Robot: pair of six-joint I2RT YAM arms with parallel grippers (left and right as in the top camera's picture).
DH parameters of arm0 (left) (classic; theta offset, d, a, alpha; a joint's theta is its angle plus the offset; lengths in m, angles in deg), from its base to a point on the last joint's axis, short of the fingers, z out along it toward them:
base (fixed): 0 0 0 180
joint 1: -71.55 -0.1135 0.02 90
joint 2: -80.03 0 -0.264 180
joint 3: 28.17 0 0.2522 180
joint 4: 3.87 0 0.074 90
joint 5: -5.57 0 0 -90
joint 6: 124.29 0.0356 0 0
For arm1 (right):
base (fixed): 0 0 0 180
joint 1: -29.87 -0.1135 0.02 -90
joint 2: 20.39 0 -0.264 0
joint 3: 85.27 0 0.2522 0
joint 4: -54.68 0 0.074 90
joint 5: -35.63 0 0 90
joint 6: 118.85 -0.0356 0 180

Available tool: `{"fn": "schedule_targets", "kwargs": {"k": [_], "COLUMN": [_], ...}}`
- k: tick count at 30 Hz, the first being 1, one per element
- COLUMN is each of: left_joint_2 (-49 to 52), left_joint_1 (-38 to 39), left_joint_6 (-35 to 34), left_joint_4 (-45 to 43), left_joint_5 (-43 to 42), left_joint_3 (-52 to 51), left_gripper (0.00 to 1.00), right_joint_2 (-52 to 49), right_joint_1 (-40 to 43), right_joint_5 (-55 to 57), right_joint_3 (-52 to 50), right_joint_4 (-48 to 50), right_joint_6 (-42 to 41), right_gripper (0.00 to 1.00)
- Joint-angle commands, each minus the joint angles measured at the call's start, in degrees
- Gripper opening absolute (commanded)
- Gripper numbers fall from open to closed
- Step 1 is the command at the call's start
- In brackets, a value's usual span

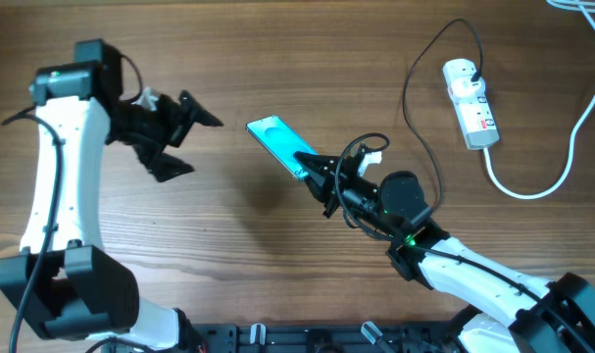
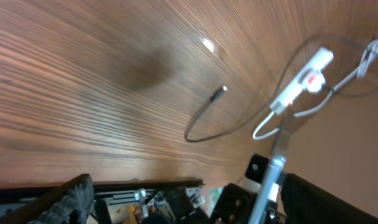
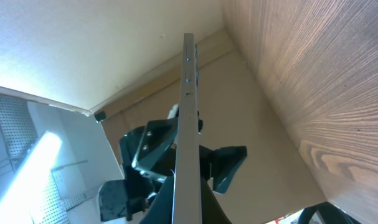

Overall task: Plug charger to phone and switch on socket
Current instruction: 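Move the right gripper down over the black USB-C cable end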

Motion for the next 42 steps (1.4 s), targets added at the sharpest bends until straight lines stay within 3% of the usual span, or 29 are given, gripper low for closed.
{"fn": "schedule_targets", "kwargs": {"k": [1,6,10,16,20,24,28,31,33,35,42], "left_joint_2": [-1.38,-1.38,-1.38,-1.38,-1.38,-1.38,-1.38,-1.38,-1.38,-1.38,-1.38], "left_joint_1": [7.43,17.92,21.40,24.87,24.90,24.90,24.41,23.32,23.32,23.32,22.43], "left_joint_6": [-0.96,-10.32,-11.63,-18.91,-21.88,-23.98,-24.85,-24.85,-26.43,-28.13,-36.54], "left_joint_4": [-3.45,-14.58,-16.55,-25.16,-28.28,-30.03,-30.03,-30.03,-30.03,-30.93,-33.77], "left_joint_5": [-3.85,-3.82,-3.61,-3.63,-3.63,-3.65,-4.50,-8.17,-10.08,-10.08,-10.08], "left_joint_3": [0.50,0.48,0.09,-6.38,-9.31,-9.29,-9.29,-9.29,-9.29,-9.29,-9.29], "left_gripper": [0.76,0.75,0.62,0.42,0.20,0.20,0.29,0.29,0.25,0.04,0.04], "right_joint_2": [0.37,0.37,0.37,0.37,0.37,0.37,0.37,0.37,0.37,0.37,0.37], "right_joint_1": [0.13,0.15,0.15,0.15,0.15,0.15,0.15,0.15,0.15,0.15,0.15], "right_joint_5": [-0.31,-1.49,-1.16,-1.20,-1.22,-1.20,-1.18,-0.83,-0.11,-0.09,1.57], "right_joint_3": [1.03,1.03,1.03,1.03,1.03,1.03,1.03,1.03,1.03,1.03,1.03], "right_joint_4": [-0.20,-1.09,2.03,3.28,3.10,1.75,-0.92,-1.03,-1.60,-2.08,-2.25], "right_joint_6": [-0.44,-0.42,-0.44,-0.44,-0.44,-0.46,-0.44,-0.44,-0.44,-0.46,-0.46], "right_gripper": [0.04,0.04,0.04,0.04,0.04,0.04,0.04,0.04,0.04,0.04,0.08]}}
